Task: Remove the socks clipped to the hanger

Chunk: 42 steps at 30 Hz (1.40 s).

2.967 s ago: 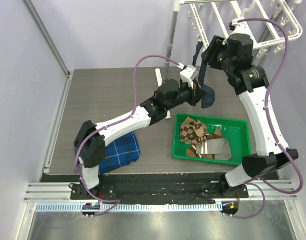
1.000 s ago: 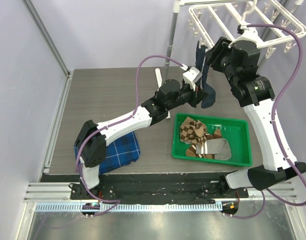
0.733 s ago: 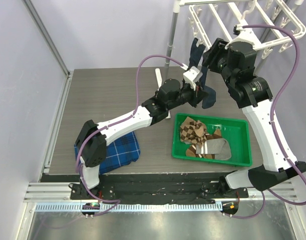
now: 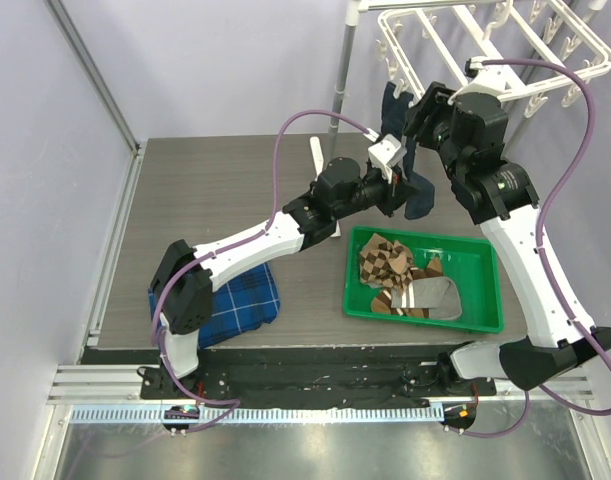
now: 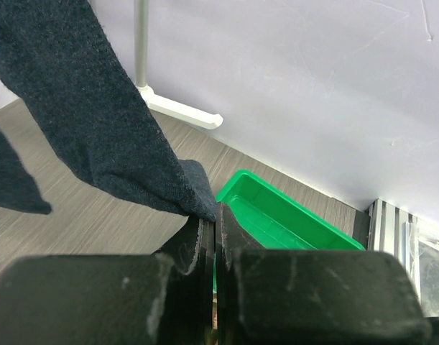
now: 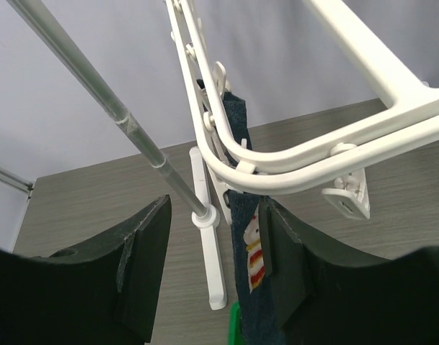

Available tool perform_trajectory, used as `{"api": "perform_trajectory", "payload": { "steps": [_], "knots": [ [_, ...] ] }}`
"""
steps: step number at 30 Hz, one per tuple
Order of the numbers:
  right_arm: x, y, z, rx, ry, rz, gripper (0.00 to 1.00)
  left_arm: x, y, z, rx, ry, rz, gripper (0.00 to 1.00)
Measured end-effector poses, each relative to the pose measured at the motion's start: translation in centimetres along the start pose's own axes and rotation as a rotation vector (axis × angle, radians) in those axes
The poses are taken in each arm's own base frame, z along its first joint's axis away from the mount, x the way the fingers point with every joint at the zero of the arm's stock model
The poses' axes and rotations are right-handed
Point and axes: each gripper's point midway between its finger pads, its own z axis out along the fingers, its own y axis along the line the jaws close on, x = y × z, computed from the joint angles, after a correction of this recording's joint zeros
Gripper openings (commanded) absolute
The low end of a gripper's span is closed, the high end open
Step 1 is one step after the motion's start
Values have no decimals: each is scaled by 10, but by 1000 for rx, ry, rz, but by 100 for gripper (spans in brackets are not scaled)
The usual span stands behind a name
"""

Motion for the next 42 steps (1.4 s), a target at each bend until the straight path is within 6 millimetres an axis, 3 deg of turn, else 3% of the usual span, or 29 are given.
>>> {"api": "perform_trajectory", "payload": {
  "steps": [9,26,32,42],
  "knots": [
    [-5,0,5,9,-29,-19,59,1,-3,0,16,3,2,0],
    [16,-4,27,65,8,-85,53,-3,-4,0,21,-4,5,0],
    [16,-5,31,79,-9,-97,59,-6,-5,0,22,-9,7,0],
    [20,-3,39,75,-35,-97,54,-6,-6,1,25,-9,7,0]
  ]
}}
